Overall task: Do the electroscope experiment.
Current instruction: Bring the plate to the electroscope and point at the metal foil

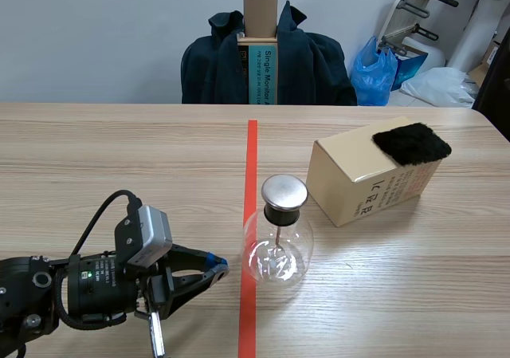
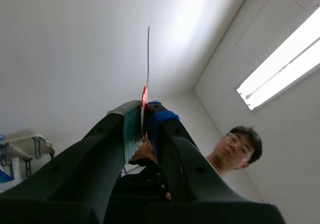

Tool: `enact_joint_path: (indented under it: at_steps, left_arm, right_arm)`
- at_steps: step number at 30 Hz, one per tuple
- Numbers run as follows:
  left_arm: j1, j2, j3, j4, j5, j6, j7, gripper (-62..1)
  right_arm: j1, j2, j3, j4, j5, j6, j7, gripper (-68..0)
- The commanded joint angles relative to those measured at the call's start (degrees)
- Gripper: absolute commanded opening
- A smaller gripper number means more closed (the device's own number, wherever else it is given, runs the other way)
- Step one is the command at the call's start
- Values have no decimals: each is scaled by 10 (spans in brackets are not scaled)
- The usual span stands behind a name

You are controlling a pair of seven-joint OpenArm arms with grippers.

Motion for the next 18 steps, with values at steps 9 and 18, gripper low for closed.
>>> enact_joint_path:
  at_steps: [9, 18]
  left_arm:
    - [-3, 9, 6, 13, -34, 20, 17, -584]
    - [-3, 9, 6, 13, -40, 31, 17, -584]
  right_arm:
    - [-14, -25, -140, -3, -90, -10, -22, -669]
    - [-115, -25, -180, -3, -145, -52, -19, -669]
